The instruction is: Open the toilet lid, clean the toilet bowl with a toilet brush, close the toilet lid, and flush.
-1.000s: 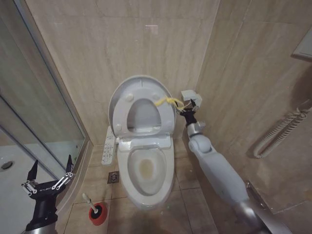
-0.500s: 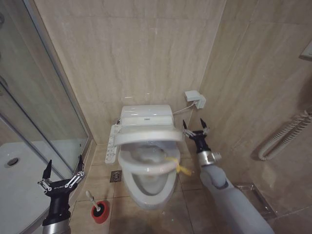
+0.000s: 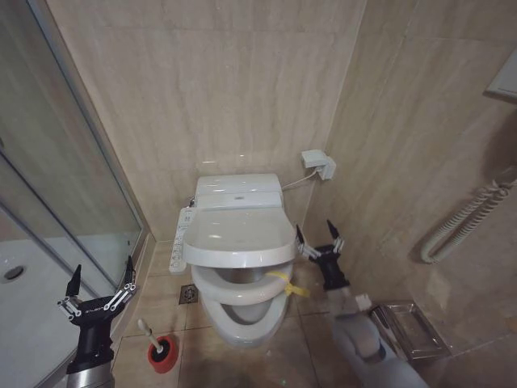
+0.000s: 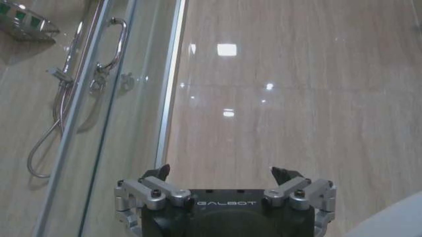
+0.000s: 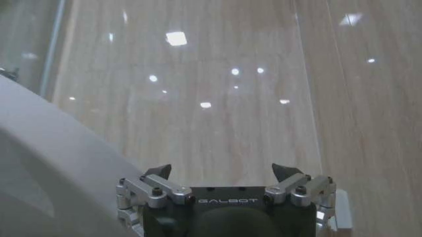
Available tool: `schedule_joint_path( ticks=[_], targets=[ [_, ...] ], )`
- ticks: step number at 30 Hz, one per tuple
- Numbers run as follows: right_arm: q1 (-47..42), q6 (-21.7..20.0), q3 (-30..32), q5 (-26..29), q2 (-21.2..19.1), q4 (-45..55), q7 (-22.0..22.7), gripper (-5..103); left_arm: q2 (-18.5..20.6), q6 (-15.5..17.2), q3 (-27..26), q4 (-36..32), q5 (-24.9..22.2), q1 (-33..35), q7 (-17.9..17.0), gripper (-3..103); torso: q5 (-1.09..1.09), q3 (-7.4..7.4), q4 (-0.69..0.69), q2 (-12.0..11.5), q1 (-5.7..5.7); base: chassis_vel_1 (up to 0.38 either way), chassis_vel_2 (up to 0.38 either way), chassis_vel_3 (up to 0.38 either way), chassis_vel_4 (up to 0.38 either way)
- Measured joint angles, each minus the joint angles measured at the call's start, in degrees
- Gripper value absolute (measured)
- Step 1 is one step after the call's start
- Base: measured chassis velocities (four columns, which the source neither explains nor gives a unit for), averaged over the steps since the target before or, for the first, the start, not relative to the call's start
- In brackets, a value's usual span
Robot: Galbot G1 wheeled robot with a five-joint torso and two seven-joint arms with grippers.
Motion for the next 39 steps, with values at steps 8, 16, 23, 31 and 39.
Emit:
schedule_joint_path(
  ticks=[8,16,23,31,39],
  targets=[
    [-3.33,1.72,-1.73,-4.32,-0.18,-1.05,-0.64,100,-0.32,-1.24,0.27,0.74,-0.12,-0.16,-0.09,100,0.04,0.01,0.11,-0.01,0.00,0.000,0.000,0.000,0.000],
    [-1.69,0.79,-0.98,-4.74,-1.49,0.94,0.78,100,0.50,-1.71,0.15,2.28,-0.97,-0.98,-0.19,100,0.03,0.01,0.11,-0.01,0.02,0.000,0.000,0.000,0.000],
    [-0.70,0.37,-2.96,-5.75,-2.21,4.05,0.84,100,1.12,-1.69,0.16,4.08,-1.08,-2.22,-0.22,100,0.03,0.01,0.03,-0.02,0.03,0.000,0.000,0.000,0.000],
    [-0.68,1.07,-5.03,-7.19,-4.63,6.76,-0.48,100,1.48,-1.60,0.10,6.11,-1.23,-3.64,-0.30,100,0.03,0.01,0.09,-0.02,0.02,0.000,0.000,0.000,0.000],
    [-1.94,2.96,-4.91,-7.37,-5.04,4.01,-0.73,100,1.45,-1.36,0.70,7.30,-1.21,-4.93,-0.33,100,0.03,0.01,0.10,-0.01,0.01,0.000,0.000,0.000,0.000]
  ],
)
